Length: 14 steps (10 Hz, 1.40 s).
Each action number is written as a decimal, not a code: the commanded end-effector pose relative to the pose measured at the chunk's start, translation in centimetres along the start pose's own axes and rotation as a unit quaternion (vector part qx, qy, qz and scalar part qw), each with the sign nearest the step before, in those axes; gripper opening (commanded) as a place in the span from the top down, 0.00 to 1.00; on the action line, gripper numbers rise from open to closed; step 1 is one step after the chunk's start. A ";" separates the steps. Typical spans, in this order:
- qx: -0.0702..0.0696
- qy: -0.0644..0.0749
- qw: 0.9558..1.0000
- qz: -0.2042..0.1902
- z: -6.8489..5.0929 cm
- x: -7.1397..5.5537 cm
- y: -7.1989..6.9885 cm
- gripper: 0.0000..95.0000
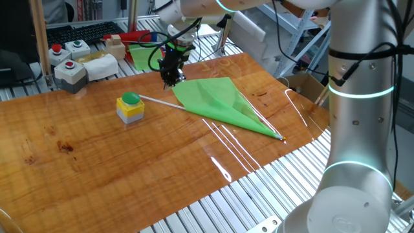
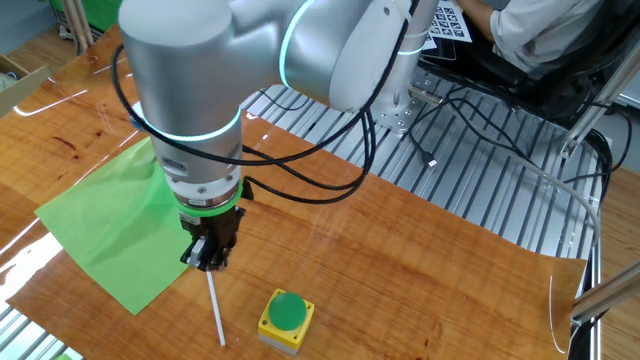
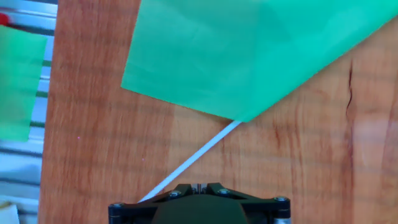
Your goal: Wave the flag
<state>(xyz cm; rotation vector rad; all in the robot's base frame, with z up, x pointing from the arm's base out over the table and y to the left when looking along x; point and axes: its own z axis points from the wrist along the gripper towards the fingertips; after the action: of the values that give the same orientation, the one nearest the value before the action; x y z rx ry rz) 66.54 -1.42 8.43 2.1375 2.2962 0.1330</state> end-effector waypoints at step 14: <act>-0.011 0.012 0.992 0.129 4.1 -0.5 0.9 0.60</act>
<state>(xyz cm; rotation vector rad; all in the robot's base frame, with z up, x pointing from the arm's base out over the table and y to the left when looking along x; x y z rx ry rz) 67.82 -1.67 4.25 2.4289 2.0071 0.1822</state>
